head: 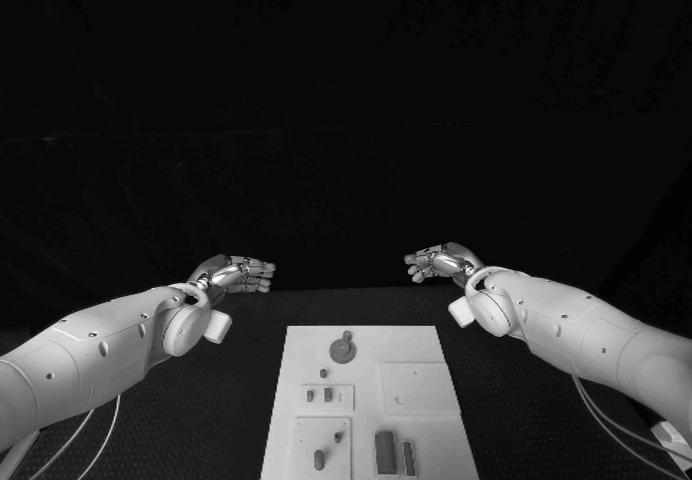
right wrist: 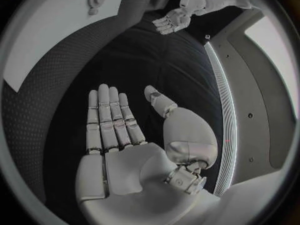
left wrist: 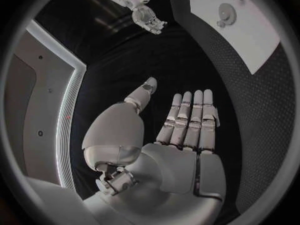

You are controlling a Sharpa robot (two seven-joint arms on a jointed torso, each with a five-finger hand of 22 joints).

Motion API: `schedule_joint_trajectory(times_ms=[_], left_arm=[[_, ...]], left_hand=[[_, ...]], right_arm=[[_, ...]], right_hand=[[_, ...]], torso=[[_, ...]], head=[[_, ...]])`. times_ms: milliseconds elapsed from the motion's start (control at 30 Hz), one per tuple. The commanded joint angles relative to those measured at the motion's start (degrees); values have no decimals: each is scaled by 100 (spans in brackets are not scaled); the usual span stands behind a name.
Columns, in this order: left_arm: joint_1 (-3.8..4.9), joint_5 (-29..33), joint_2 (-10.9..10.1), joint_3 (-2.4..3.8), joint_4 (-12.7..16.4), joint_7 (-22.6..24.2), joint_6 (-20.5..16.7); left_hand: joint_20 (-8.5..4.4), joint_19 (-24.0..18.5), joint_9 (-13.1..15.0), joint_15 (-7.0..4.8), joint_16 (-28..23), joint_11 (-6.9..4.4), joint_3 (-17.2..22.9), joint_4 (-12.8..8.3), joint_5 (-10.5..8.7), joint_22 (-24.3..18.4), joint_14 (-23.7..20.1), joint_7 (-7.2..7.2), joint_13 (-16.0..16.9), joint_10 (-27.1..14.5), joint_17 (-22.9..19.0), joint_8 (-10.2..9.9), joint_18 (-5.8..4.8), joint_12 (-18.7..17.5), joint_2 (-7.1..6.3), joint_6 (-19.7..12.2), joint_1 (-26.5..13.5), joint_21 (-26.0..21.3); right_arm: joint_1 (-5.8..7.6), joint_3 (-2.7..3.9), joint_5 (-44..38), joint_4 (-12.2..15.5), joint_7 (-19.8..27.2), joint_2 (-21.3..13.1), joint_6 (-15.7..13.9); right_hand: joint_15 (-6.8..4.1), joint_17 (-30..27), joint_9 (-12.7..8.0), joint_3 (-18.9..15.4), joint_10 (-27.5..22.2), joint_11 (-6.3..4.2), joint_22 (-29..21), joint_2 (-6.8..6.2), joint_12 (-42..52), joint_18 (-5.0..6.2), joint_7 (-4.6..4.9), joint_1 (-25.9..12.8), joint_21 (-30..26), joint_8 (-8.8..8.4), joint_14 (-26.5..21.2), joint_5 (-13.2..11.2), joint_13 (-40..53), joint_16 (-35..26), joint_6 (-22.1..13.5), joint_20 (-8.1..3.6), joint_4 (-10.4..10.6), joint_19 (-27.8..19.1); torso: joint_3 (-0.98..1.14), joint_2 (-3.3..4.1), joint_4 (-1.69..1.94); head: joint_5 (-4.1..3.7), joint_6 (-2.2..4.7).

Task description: Assemble the parts on the task board

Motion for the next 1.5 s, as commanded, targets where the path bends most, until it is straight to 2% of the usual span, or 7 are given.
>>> schedule_joint_trajectory(times_ms=[33,233,267,333,367,700,1500], left_arm=[[14,243,42,6,-34,190,341],[11,244,139,6,-113,216,463],[1,129,122,1,-106,73,189],[-4,135,116,4,-83,81,165],[-11,142,108,8,-55,91,137],[-253,393,-158,147,903,430,-850],[-1034,1207,-1017,598,4005,1526,-4043]], left_hand=[[23,-123,-8,22,-71,-35,-37,103,-24,-79,-107,-37,-59,-142,-38,-51,-16,-27,-73,-95,-186,-24],[32,-191,5,16,-112,-46,-60,170,-22,-162,-176,-56,-101,-201,-60,-55,-24,-9,-111,-160,-318,-11],[-434,-4360,-2632,-1001,-2054,-892,-2414,1416,-304,-4422,-3946,-922,-572,-5193,-2517,-1461,-129,-382,361,-4190,-5463,-376],[-434,-4360,-2632,-1001,-2054,-892,-2414,1416,-304,-4422,-3946,-922,-572,-5193,-2517,-1461,-129,-382,361,-4190,-5463,-376],[-434,-4360,-2632,-1001,-2054,-892,-2414,1416,-304,-4422,-3946,-922,-572,-5193,-2517,-1461,-129,-382,361,-4190,-5463,-376],[-434,-4360,-2632,-1001,-2054,-892,-2414,1416,-304,-4422,-3946,-922,-572,-5193,-2517,-1461,-129,-382,361,-4190,-5463,-376],[-434,-4360,-2632,-1001,-2054,-892,-2414,1416,-304,-4422,-3946,-922,-572,-5193,-2517,-1461,-129,-382,361,-4190,-5463,-376]], right_arm=[[-43,64,616,6,405,35,295],[-80,79,720,32,429,7,354],[-68,75,438,13,213,15,151],[-71,75,449,37,219,7,132],[-74,74,461,65,227,-3,109],[-205,64,899,1052,477,-339,-683],[-704,23,2577,4836,1438,-1627,-3721]], right_hand=[[128,-156,-33,-80,-61,53,-79,-13,-217,-119,-1,-88,-197,-37,-304,-1,-248,-330,-88,70,42,-273],[221,-381,-90,-259,27,94,-233,-32,-568,-118,25,-151,-452,-13,-380,-9,-796,-702,-184,140,136,-394],[-807,-2980,-3923,-3612,-5145,-856,-2049,96,-1726,-725,-1050,-4458,-2363,-541,-4535,-288,-3089,-3353,-4734,-760,1563,-3426],[-807,-2980,-3923,-3612,-5145,-856,-2222,96,-1726,-725,-1050,-4458,-2363,-541,-4535,-288,-3089,-3353,-4734,-760,1563,-3426],[-807,-2980,-3923,-3612,-5145,-856,-6316,96,-1726,-725,-1050,-4458,-2363,-541,-4535,-288,-3089,-3353,-4734,-760,1563,-3426],[-807,-2980,-3923,-3612,-5145,-856,-6316,96,-1726,-725,-1050,-4458,-2363,-541,-4535,-288,-3089,-3353,-4734,-760,1563,-3426],[-807,-2980,-3923,-3612,-5145,-856,-6316,96,-1726,-725,-1050,-4458,-2363,-541,-4535,-288,-3089,-3353,-4734,-760,1563,-3426]], torso=[[27,-85,-14],[64,-99,-7],[39,-77,-10],[36,-89,-15],[33,-104,-20],[-29,-390,-135],[-30,-396,-137]], head=[[28,81],[48,78],[39,80],[48,68],[58,55],[264,-216],[269,-221]])
